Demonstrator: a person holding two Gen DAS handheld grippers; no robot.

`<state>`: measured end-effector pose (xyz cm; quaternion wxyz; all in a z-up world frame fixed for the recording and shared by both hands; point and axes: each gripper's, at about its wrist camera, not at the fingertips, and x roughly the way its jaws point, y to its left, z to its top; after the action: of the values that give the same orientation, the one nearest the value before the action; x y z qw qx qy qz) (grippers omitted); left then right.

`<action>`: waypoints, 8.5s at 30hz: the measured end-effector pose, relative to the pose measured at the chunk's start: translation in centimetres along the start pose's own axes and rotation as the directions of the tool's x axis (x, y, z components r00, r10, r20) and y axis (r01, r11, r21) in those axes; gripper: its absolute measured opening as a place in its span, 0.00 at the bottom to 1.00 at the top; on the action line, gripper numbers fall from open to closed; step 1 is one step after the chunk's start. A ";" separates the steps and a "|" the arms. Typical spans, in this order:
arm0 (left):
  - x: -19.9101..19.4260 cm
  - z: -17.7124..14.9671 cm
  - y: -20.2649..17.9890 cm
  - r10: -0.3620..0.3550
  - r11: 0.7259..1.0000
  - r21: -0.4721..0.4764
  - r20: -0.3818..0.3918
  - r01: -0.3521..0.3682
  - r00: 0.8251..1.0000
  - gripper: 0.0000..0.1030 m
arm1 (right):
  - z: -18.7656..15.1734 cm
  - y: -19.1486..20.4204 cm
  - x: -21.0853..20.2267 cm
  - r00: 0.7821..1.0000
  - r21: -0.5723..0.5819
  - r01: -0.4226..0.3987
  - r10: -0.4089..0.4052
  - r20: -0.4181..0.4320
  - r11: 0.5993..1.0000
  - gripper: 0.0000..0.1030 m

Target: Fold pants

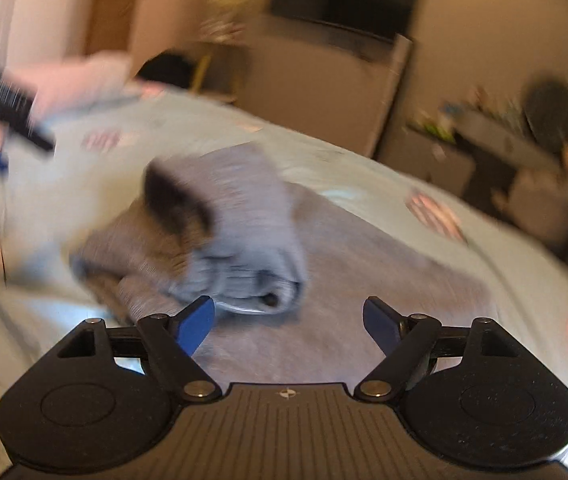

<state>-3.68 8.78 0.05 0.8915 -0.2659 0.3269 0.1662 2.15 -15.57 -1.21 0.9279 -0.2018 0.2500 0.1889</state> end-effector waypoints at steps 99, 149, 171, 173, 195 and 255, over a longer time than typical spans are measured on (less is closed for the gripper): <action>1.7 -7.6 -9.1 -0.176 0.914 0.323 -0.228 0.245 0.958 0.50 | -7.7 -18.4 -3.5 0.998 0.942 -0.055 0.032 0.047 0.330 0.47; 11.2 -0.3 -15.0 -0.289 0.859 0.250 -0.485 0.447 0.825 0.70 | -11.2 -25.1 0.0 0.981 0.877 -0.011 0.175 -0.084 0.481 0.81; 13.6 -0.9 -17.8 -0.349 0.839 0.185 -0.537 0.511 0.768 0.39 | -8.1 -24.1 5.4 0.954 0.890 -0.114 0.300 -0.027 0.442 0.50; 12.5 0.0 -18.6 -0.382 0.824 0.193 -0.506 0.533 0.773 0.39 | -7.0 -24.7 5.0 0.958 0.891 -0.139 0.285 0.011 0.433 0.49; 7.8 -2.2 -15.6 -0.275 0.894 0.252 -0.345 0.370 0.898 0.63 | -8.4 -22.4 -0.1 0.996 0.945 -0.033 0.094 0.002 0.326 0.73; 9.8 -1.7 -23.3 -0.260 0.868 0.405 -0.127 0.289 0.957 0.77 | -6.5 -16.1 -0.1 0.987 0.743 0.140 -0.150 -0.054 0.654 0.59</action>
<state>13.63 -9.66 0.87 0.9305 -0.1177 0.3439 -0.0455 6.86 -32.28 -1.81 0.9428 0.1763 0.2829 -0.0030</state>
